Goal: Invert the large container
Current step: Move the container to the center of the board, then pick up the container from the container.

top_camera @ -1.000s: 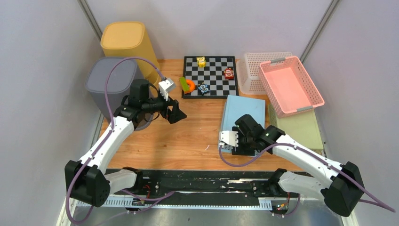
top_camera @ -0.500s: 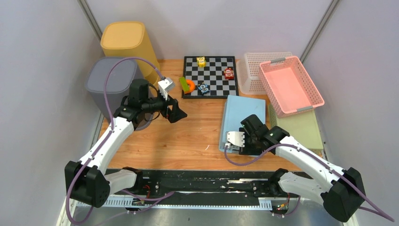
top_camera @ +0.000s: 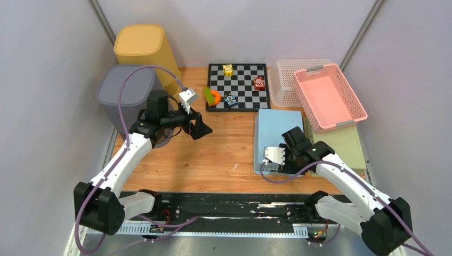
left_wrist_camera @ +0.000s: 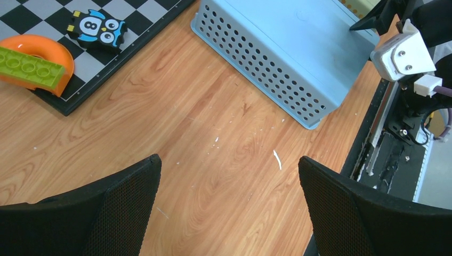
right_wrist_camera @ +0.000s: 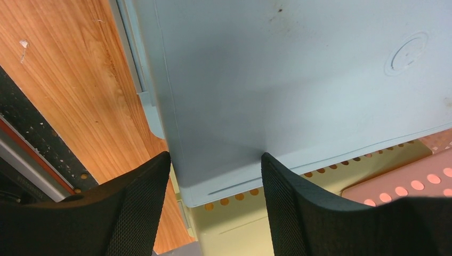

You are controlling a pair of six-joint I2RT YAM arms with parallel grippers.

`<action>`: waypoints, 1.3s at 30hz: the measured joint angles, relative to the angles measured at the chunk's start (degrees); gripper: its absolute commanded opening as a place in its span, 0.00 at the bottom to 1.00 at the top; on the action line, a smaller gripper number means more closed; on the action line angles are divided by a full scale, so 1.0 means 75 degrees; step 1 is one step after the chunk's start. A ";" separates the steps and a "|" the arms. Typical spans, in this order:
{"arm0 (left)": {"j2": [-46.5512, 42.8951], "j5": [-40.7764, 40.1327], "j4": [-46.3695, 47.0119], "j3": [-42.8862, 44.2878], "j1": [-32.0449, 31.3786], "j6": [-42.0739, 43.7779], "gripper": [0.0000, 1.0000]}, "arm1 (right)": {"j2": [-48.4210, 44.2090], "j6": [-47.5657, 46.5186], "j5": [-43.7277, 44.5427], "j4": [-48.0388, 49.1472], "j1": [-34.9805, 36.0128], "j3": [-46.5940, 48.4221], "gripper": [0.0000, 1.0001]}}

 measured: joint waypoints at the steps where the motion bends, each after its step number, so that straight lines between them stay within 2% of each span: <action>1: 0.0000 0.0003 0.0012 -0.0003 0.0000 0.0000 1.00 | 0.0003 -0.0020 0.0000 0.0000 -0.0015 0.0000 0.64; 21: 0.0000 0.0006 0.0079 -0.0073 0.0000 -0.0003 1.00 | 0.0221 -0.0035 0.0233 0.0169 -0.0131 0.0047 0.64; 28: 0.0000 0.0020 0.0117 -0.0105 0.0000 -0.0029 1.00 | 0.0163 -0.0070 0.0335 -0.0169 -0.0163 0.0154 0.66; 39: 0.0000 0.0064 0.0157 -0.0119 0.0000 -0.0114 1.00 | -0.0207 0.0125 0.0192 -0.0938 -0.0181 0.2005 0.75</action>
